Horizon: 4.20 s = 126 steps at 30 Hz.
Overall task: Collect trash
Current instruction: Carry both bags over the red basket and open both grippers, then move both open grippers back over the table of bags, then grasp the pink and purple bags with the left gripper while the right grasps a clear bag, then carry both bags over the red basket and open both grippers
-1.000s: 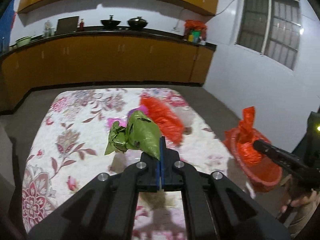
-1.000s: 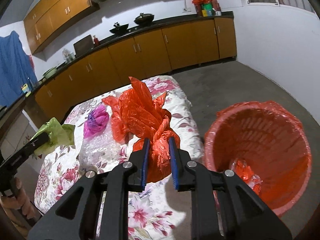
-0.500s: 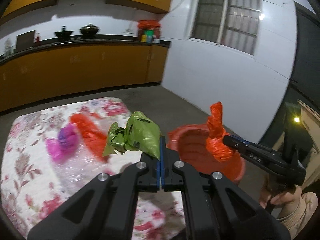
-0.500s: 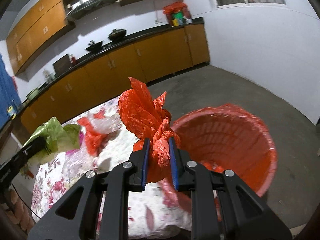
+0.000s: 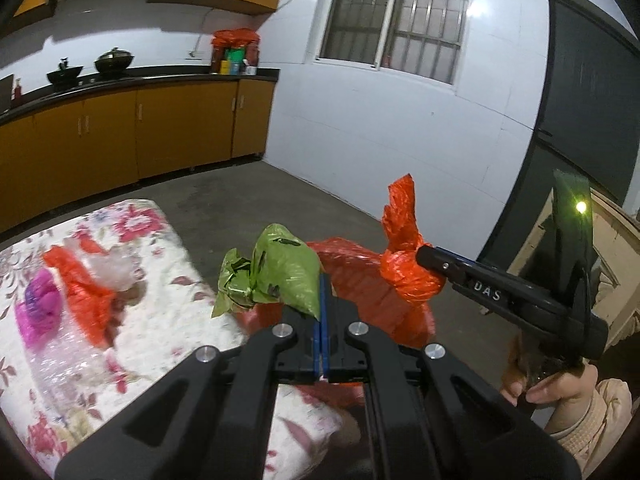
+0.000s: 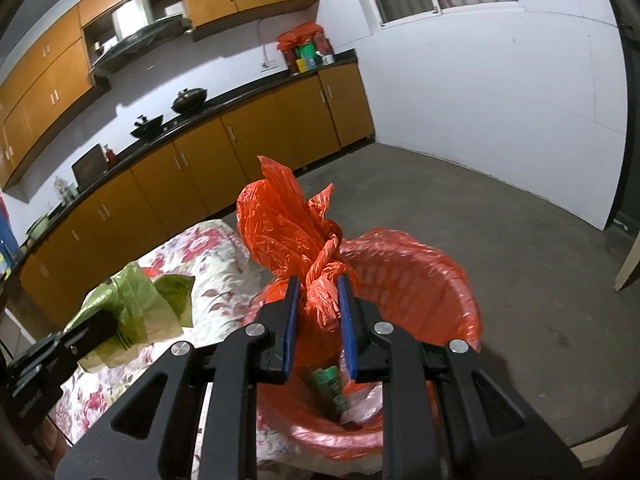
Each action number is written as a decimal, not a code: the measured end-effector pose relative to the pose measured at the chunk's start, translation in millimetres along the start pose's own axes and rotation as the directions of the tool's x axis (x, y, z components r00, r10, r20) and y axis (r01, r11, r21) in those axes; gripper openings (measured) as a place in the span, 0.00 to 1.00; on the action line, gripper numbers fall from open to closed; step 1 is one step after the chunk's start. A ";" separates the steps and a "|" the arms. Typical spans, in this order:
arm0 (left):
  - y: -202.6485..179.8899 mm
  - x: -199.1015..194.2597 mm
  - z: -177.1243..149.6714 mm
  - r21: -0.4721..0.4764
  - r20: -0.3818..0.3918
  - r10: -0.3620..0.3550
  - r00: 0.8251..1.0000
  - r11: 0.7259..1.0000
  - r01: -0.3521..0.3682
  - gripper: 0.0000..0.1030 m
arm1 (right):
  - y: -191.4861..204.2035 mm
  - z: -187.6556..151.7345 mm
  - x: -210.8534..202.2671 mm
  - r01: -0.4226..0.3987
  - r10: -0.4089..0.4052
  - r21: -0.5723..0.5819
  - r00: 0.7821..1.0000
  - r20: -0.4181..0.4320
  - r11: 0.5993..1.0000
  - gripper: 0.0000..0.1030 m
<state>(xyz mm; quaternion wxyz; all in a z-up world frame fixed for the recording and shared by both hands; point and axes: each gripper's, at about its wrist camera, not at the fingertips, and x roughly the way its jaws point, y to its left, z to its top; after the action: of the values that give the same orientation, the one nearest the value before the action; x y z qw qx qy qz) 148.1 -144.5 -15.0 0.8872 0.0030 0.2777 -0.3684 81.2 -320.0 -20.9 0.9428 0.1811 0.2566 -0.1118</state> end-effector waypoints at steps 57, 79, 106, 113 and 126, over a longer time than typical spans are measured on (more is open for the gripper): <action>239.3 -57.9 -45.8 -0.337 -0.124 0.568 0.814 0.747 -0.573 0.53 | 114.9 -39.9 46.0 -0.224 0.192 -0.196 0.967 -0.170 0.955 0.44; 306.6 -9.0 -43.6 -0.360 -0.188 0.478 0.858 0.779 -0.513 0.29 | 250.6 -45.8 136.2 -0.417 0.330 -0.323 0.898 -0.290 0.850 0.38; 311.8 -107.2 -72.6 -0.451 -0.137 0.548 0.825 0.707 -0.544 0.29 | 267.3 -44.0 195.5 -0.448 0.308 -0.296 0.855 -0.417 0.844 0.05; 295.3 -114.9 -66.4 -0.441 -0.120 0.544 0.830 0.720 -0.536 0.29 | 249.4 -24.6 151.0 -0.468 0.374 -0.253 0.862 -0.342 0.847 0.04; 267.8 -139.4 -55.6 -0.438 -0.084 0.551 0.830 0.727 -0.528 0.29 | 257.9 -1.5 93.8 -0.565 0.504 -0.234 0.819 -0.274 0.791 0.04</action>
<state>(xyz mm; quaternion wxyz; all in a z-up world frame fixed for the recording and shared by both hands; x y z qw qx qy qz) 216.2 153.2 -46.4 0.9391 -0.1283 0.3182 -0.0213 238.0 -95.9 2.0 0.9216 0.1090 0.3007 0.2200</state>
